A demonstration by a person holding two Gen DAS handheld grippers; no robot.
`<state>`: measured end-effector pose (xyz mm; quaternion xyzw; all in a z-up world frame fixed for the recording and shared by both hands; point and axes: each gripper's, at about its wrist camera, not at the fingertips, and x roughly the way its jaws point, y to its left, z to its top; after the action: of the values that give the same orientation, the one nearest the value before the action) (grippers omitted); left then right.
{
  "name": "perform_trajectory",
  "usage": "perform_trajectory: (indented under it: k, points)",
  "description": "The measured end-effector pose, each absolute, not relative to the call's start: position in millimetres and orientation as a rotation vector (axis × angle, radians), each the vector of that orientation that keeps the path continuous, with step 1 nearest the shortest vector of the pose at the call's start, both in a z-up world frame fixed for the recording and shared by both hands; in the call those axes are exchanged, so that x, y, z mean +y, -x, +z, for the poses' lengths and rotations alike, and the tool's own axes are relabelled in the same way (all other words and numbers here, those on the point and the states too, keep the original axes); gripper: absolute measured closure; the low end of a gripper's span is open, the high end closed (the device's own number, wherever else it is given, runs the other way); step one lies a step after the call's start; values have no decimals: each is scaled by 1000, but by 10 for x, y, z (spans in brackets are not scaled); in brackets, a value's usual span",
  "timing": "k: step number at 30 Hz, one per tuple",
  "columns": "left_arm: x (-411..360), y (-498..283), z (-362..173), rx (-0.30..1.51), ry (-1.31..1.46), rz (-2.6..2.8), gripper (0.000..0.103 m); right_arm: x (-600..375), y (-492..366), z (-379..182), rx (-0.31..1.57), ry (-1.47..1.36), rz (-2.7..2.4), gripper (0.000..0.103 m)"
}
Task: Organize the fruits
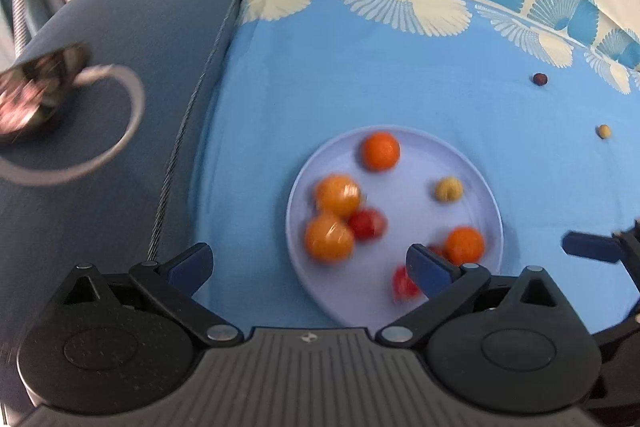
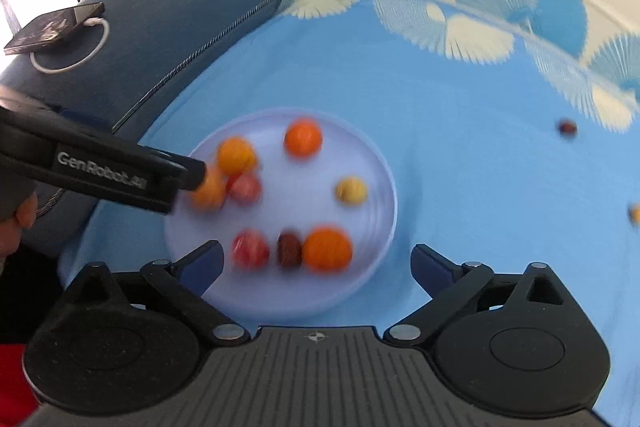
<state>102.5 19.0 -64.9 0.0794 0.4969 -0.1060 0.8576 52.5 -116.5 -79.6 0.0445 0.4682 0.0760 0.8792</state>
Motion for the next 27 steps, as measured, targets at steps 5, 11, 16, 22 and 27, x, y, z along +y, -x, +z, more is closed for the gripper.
perform_trajectory:
  k: [5, 11, 16, 22, 27]
  points:
    - [378, -669, -499, 1042, -138, -188, 0, -1115, -141, -629, 978, -105, 142, 2]
    - [434, -319, -306, 991, -142, -186, 0, -1037, 193, -372, 892, -56, 132, 1]
    - [398, -95, -145, 938, -146, -199, 0, -1022, 417, -213, 836, -32, 120, 1]
    - [386, 100, -37, 900, -159, -198, 0, -1045, 620, -95, 785, -24, 96, 1]
    - [366, 194, 9, 882, -165, -195, 0, -1072, 727, -40, 755, -23, 81, 1]
